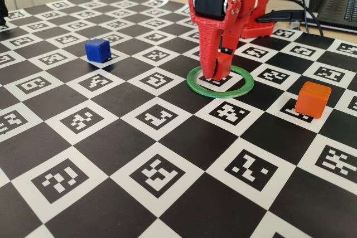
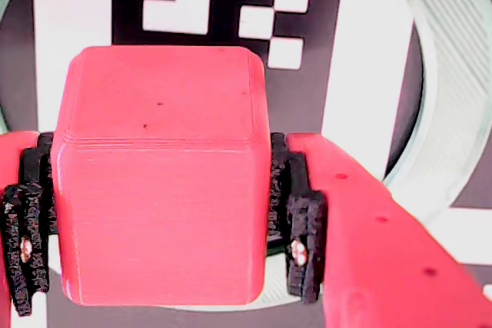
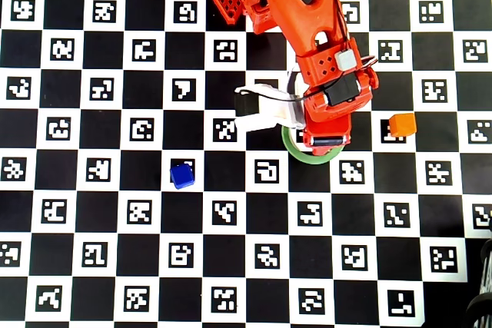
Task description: Grab the red cube then put it in the green circle then put the blue cube on top and finally the orange cube on top
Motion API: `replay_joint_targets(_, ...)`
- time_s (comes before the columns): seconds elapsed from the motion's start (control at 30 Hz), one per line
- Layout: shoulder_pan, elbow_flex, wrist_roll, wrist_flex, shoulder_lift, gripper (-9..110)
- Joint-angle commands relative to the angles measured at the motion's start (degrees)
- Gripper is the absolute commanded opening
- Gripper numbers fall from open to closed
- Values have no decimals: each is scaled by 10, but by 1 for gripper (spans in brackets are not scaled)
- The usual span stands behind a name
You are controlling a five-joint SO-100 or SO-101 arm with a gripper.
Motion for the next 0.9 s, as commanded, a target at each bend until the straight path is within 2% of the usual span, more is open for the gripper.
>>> replay_joint_targets(0.0, -7, -5, -3, -3, -1, 4)
replay_joint_targets(0.43, -10, 3, 0, -11, -17, 5)
replay_joint_targets(0.87, -20, 4, -6, -6, -14, 26)
